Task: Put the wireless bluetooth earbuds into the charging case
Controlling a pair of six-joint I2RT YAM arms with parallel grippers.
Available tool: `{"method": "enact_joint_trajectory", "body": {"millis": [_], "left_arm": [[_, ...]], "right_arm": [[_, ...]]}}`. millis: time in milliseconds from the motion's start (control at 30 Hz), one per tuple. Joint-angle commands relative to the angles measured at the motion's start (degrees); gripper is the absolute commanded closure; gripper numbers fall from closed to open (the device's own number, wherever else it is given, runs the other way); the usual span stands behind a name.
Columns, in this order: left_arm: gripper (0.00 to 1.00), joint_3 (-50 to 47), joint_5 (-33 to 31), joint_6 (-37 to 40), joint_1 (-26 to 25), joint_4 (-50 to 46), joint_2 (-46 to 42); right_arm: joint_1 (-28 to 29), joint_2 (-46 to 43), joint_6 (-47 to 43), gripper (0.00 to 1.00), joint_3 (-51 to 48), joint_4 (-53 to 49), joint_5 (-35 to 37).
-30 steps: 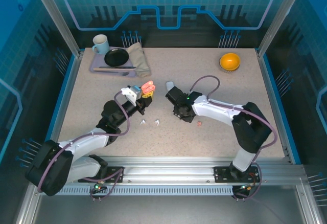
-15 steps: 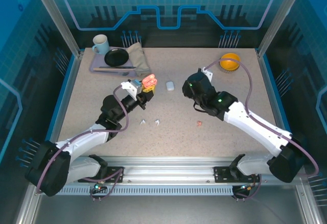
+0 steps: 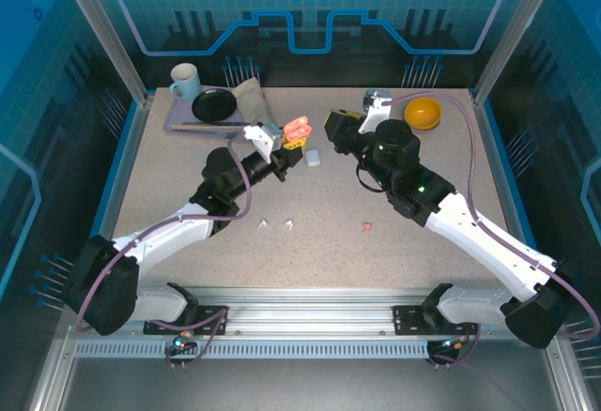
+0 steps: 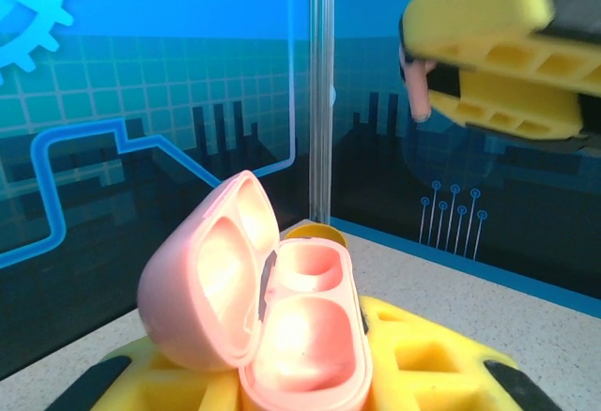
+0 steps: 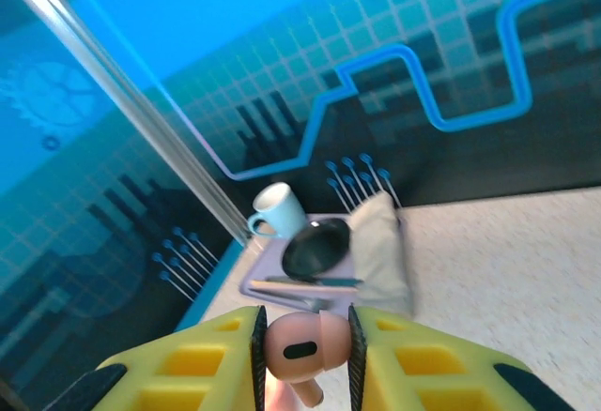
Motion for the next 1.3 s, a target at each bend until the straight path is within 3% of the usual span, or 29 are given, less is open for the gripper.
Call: {"method": "enact_joint_trajectory", "body": {"millis": [0,400,1267], "left_arm": [[1.00,4.3,-0.8,1.1,-1.2,-2.0,2.3],[1.00,12.9,-4.3,2.0,-4.5,-6.1,7.7],[1.00,13.5,-4.6,2.7,-5.0,-5.4,8.0]], "right_arm": [[-0.6,-0.9,-2.4,0.71,0.6,8.4,-4.7],[-0.9,0.2,6.2,0.71,-2.7,15.2,-9.3],[-1.6,1.9,10.4,0.72,-7.2,15.7,-8.5]]}}
